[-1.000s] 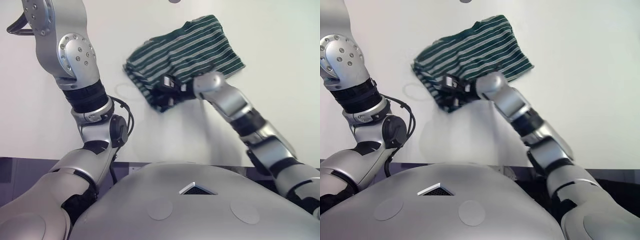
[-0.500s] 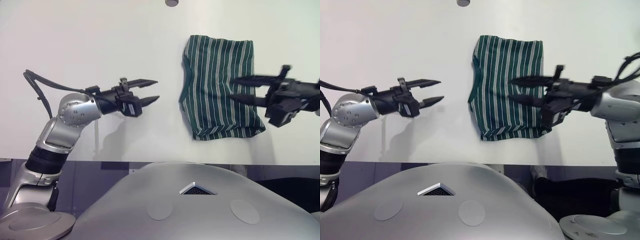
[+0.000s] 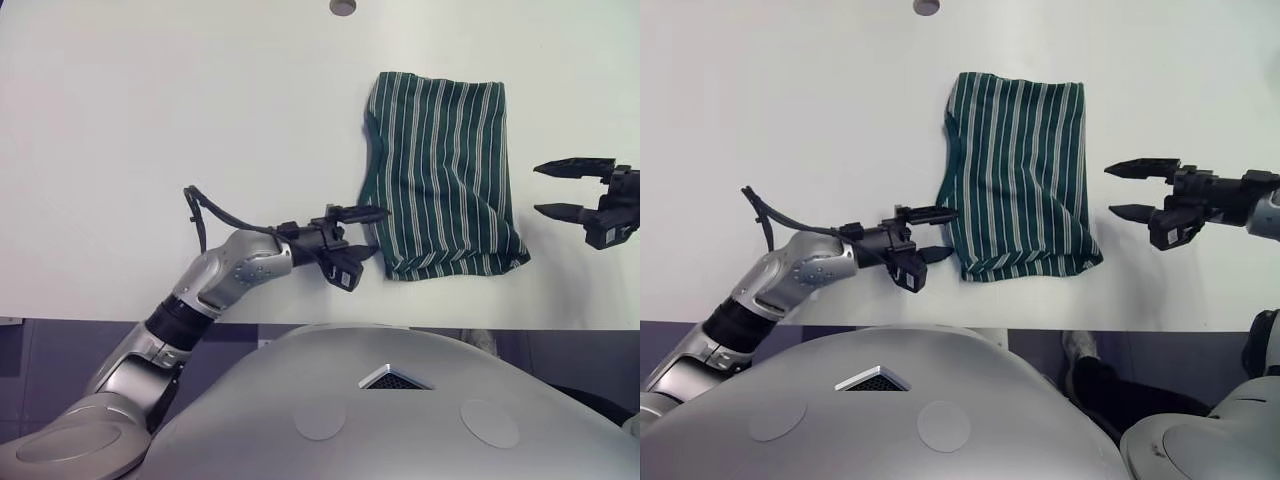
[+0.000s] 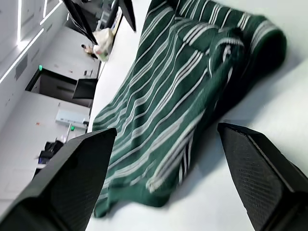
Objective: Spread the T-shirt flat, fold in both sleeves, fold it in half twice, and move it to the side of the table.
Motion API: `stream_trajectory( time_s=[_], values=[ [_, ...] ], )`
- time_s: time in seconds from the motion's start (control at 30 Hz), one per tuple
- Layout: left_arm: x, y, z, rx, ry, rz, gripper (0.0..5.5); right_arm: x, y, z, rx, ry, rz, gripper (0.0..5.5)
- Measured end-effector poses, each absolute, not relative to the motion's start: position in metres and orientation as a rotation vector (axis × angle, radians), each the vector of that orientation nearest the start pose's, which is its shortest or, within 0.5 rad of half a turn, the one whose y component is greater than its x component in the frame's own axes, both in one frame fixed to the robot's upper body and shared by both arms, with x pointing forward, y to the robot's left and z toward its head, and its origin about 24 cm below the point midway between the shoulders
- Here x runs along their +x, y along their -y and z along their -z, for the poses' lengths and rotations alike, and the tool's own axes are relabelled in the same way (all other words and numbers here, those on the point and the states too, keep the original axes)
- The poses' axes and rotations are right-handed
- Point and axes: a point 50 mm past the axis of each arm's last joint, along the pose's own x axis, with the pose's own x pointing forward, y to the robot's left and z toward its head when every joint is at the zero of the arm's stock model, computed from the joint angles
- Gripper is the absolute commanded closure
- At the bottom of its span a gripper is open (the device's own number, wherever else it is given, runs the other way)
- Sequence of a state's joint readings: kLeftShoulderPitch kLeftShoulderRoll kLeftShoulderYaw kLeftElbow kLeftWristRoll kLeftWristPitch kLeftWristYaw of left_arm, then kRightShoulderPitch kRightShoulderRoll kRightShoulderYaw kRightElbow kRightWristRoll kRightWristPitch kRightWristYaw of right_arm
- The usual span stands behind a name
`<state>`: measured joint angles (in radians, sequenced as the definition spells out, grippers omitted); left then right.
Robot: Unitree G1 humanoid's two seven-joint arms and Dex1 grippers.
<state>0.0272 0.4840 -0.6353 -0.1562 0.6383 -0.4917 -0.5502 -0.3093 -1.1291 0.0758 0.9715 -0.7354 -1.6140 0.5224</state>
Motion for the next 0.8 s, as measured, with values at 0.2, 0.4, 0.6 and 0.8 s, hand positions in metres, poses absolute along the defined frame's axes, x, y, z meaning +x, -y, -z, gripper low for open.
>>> stream_trajectory(
  time_s=[0.2,0.4,0.6,0.8],
  values=[
    [0.160,-0.046,-0.023,0.945,0.372,1.415,1.60,0.158,0.343,-0.074,-1.402,0.015,-1.478,1.58],
    [0.159,-0.044,-0.018,0.898,0.344,1.434,2.27,0.155,0.327,-0.058,-1.353,0.156,-1.429,2.29],
    [0.153,-0.044,-0.012,0.851,0.286,1.481,3.42,0.154,0.324,-0.047,-1.351,0.173,-1.405,3.57],
    [0.153,-0.040,-0.015,0.841,0.283,1.560,4.10,0.154,0.325,-0.042,-1.344,0.156,-1.424,4.85]
  ],
)
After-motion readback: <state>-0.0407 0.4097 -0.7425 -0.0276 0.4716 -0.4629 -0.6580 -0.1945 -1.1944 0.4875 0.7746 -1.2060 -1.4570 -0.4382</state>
